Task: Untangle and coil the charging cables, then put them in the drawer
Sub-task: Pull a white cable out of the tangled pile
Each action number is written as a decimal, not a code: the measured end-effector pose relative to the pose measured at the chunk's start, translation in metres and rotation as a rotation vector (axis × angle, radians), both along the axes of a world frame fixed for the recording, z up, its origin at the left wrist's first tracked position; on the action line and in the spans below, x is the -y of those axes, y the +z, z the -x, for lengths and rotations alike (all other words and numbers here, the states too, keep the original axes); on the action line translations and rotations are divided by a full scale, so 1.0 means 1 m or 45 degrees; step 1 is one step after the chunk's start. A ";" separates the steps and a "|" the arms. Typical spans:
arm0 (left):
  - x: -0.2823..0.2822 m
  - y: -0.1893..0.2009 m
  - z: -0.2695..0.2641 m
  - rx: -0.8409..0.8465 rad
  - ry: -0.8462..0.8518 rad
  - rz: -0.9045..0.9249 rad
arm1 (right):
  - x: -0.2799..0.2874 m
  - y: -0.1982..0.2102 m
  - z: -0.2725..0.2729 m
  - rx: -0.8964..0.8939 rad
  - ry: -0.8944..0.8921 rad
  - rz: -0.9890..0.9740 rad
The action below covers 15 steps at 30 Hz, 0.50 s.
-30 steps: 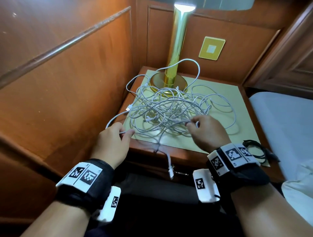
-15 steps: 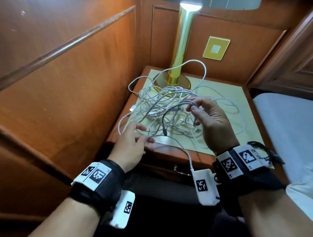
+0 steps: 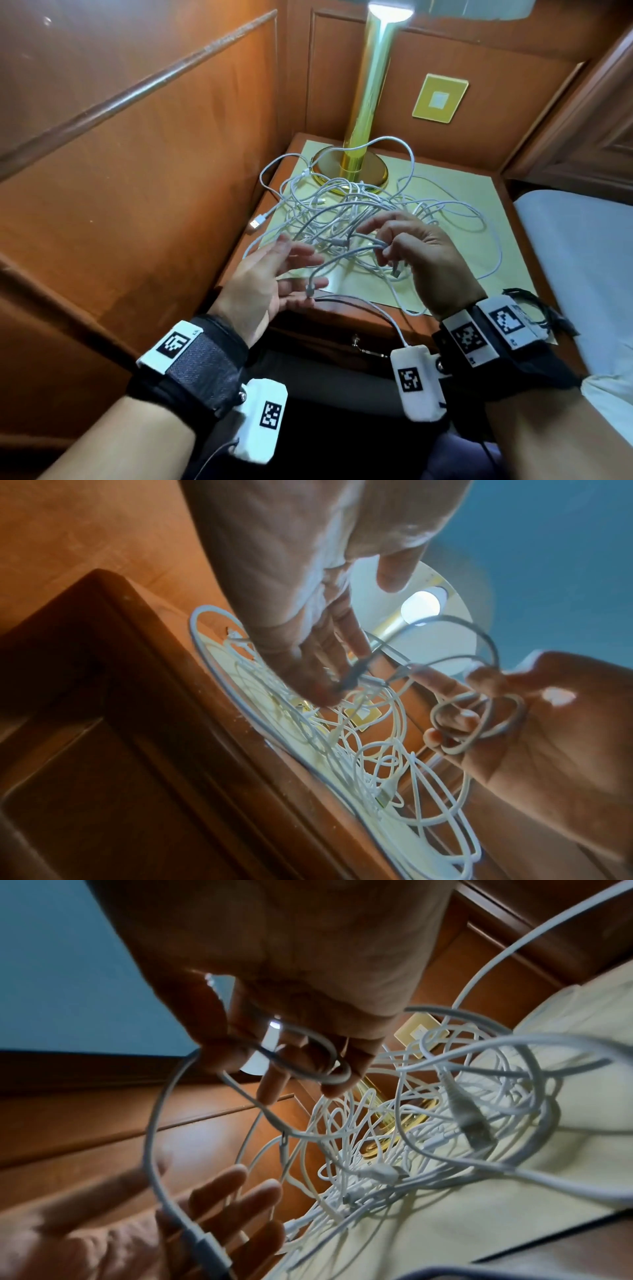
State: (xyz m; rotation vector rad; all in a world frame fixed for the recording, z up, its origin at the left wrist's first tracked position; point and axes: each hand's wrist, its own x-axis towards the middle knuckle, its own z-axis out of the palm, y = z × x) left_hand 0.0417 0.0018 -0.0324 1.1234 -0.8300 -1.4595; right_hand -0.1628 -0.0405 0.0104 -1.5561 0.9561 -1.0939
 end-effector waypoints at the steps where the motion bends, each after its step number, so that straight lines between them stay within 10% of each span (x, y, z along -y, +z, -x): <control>1: 0.001 -0.002 0.001 0.070 0.011 0.035 | -0.001 0.000 -0.001 -0.038 0.041 -0.007; 7: 0.001 -0.009 0.006 0.207 0.013 0.206 | -0.004 -0.004 0.000 -0.533 0.131 0.109; 15: 0.000 -0.018 0.003 0.258 -0.232 0.168 | -0.007 0.000 0.000 -0.587 0.218 0.057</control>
